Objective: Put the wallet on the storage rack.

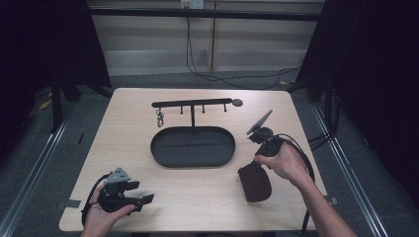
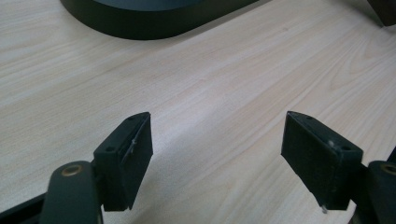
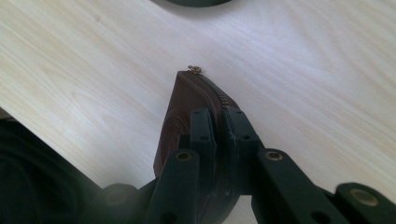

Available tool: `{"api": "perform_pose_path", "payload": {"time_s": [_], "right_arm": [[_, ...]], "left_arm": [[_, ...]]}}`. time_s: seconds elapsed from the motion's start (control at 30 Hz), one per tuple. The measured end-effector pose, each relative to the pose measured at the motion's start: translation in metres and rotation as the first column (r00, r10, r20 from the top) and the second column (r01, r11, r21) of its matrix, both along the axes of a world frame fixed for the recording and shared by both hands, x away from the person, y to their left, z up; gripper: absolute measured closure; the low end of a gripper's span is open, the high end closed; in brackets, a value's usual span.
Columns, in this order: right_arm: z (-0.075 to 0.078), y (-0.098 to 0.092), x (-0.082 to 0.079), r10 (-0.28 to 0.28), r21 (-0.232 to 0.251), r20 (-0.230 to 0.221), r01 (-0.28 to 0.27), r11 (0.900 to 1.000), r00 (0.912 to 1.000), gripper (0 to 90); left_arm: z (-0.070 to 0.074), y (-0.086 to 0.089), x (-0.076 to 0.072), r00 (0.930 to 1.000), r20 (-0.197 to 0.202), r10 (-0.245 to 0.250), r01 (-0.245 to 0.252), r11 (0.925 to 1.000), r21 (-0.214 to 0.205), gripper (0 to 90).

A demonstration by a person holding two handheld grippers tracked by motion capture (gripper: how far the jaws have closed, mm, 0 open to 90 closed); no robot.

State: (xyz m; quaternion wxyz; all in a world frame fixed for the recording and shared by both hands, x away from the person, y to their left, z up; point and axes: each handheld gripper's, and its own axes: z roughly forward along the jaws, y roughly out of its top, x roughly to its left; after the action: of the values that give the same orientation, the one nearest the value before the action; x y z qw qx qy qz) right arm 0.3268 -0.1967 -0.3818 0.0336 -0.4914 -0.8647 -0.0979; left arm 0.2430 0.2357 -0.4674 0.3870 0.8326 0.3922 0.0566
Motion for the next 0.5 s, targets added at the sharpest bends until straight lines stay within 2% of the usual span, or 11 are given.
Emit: {"api": "perform_pose_path", "payload": {"time_s": [0.5], "right_arm": [[0.021, 0.005, 0.009, -0.001, -0.051, 0.022, 0.002, 0.9987, 0.9998, 83.4]], "left_arm": [[0.0, 0.001, 0.0, 1.0, 0.0, 0.001, -0.001, 1.0, -0.002, 24.9]]}}
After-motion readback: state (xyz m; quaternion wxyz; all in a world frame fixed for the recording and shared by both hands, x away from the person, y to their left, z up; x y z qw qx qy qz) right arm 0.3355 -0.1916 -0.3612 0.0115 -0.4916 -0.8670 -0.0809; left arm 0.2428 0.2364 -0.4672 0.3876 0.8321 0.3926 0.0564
